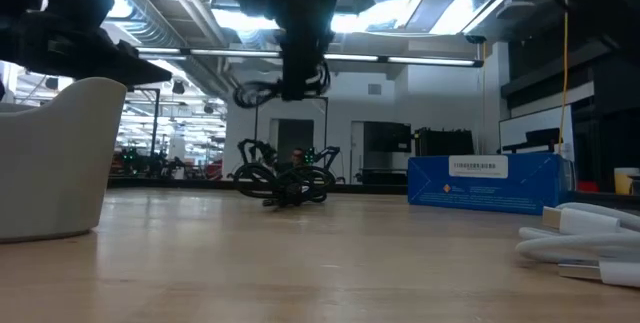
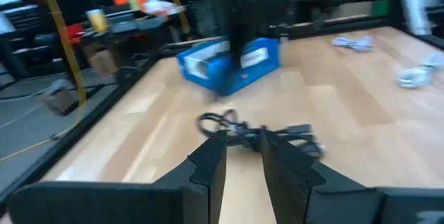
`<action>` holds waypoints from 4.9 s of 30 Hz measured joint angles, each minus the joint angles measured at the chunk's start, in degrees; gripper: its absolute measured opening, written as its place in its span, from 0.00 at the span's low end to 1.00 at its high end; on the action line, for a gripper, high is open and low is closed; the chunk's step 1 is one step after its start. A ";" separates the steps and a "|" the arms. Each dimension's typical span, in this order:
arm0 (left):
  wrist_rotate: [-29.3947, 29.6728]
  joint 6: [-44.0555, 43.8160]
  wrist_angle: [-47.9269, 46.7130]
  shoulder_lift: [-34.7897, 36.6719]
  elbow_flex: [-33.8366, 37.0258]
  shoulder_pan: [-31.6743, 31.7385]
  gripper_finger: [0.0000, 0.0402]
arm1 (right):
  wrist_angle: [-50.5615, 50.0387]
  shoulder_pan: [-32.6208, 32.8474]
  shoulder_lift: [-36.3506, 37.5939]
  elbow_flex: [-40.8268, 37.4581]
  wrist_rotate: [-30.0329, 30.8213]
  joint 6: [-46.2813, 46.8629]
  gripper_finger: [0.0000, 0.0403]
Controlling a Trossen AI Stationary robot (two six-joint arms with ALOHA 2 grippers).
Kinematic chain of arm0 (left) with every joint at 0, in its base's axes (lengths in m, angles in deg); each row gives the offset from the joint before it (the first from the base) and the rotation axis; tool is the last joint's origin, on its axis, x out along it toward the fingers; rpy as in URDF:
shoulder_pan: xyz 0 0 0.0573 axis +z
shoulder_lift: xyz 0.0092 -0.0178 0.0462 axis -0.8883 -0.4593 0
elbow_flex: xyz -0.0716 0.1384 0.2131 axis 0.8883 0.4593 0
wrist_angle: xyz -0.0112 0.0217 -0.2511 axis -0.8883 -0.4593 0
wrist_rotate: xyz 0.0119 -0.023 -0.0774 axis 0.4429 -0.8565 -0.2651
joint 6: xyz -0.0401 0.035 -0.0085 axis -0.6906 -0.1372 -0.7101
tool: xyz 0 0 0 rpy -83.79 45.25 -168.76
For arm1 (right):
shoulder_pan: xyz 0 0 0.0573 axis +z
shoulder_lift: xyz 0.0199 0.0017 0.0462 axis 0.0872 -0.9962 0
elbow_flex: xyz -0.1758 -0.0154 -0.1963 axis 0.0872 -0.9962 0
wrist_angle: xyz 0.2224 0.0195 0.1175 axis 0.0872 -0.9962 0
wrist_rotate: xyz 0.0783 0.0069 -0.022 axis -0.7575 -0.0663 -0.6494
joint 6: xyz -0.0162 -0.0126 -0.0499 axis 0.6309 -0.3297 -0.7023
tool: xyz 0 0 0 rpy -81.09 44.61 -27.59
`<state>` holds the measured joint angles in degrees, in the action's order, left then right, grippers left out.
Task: Pick and place USB-C Cables
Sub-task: Put the left black charger cable into the white bin, then put the right white charger cable into the white bin
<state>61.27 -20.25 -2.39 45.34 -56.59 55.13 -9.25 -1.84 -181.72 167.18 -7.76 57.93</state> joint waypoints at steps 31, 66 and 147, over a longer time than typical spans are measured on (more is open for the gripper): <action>3.01 -4.97 0.43 -0.01 0.00 0.00 0.21 | 69.10 11.84 -4.20 -12.72 -29.54 -24.58 0.09; 3.36 -4.44 0.43 -0.02 0.00 0.00 0.22 | 46.07 11.20 -1.00 -10.82 9.15 -24.07 0.49; 7.77 -4.44 0.63 -0.11 0.00 0.00 0.21 | 16.96 36.79 38.10 -78.18 -8.59 33.49 0.09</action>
<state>69.05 -24.69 -1.76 45.22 -56.59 55.13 7.71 34.95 -143.62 89.00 -16.34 91.42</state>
